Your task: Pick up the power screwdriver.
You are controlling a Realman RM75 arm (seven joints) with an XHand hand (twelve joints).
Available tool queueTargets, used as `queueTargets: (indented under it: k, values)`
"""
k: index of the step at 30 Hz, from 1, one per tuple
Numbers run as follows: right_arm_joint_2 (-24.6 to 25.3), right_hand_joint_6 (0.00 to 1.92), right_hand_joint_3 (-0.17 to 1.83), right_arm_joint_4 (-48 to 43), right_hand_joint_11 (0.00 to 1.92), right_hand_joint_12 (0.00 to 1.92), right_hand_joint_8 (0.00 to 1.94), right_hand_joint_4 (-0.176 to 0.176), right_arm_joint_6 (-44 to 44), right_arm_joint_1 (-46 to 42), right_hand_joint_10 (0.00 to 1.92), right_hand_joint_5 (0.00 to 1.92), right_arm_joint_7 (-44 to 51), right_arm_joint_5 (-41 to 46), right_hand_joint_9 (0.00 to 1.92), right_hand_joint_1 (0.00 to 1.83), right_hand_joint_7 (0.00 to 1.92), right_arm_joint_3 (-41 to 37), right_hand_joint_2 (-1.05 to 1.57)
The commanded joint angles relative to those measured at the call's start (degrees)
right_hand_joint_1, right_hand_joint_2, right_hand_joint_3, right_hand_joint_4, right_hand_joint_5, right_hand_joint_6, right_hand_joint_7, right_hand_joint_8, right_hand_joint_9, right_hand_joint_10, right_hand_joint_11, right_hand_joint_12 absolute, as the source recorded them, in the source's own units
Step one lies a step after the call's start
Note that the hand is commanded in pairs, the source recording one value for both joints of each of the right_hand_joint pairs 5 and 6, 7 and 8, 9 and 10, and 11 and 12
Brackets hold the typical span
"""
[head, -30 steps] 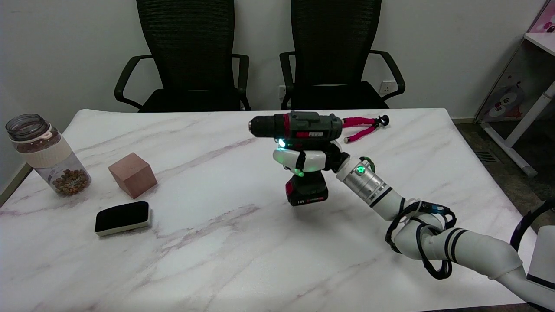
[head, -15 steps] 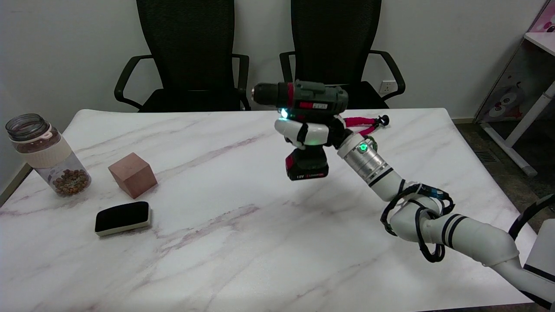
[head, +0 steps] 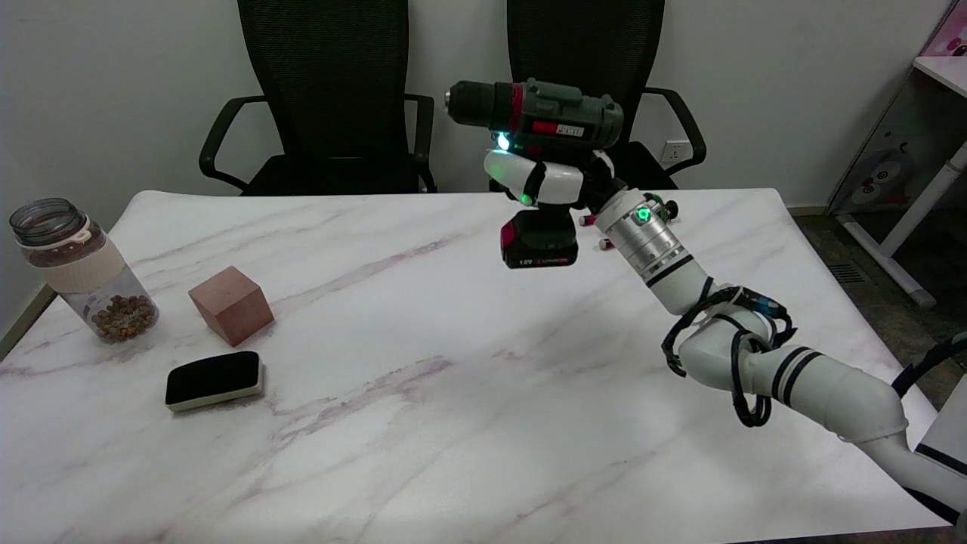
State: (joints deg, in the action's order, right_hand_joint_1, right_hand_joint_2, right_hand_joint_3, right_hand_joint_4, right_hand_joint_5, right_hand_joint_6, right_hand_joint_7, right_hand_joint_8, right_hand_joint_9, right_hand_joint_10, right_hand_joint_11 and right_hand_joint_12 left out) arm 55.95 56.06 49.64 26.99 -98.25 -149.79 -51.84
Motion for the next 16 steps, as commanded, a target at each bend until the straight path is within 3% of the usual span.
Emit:
queueTargets:
  k: [1,16]
  values:
    - [-0.8,1.84,0.66,5.1,1.92,1.92,1.84,0.176,-4.2,0.8,1.92,1.84,1.7,0.0,1.92,0.99,1.84,-2.0,1.57]
    - [-0.8,1.78,0.7,9.0,1.92,1.92,1.78,0.176,-5.7,-0.8,1.92,1.78,8.2,10.2,1.92,0.99,1.78,-0.5,1.56]
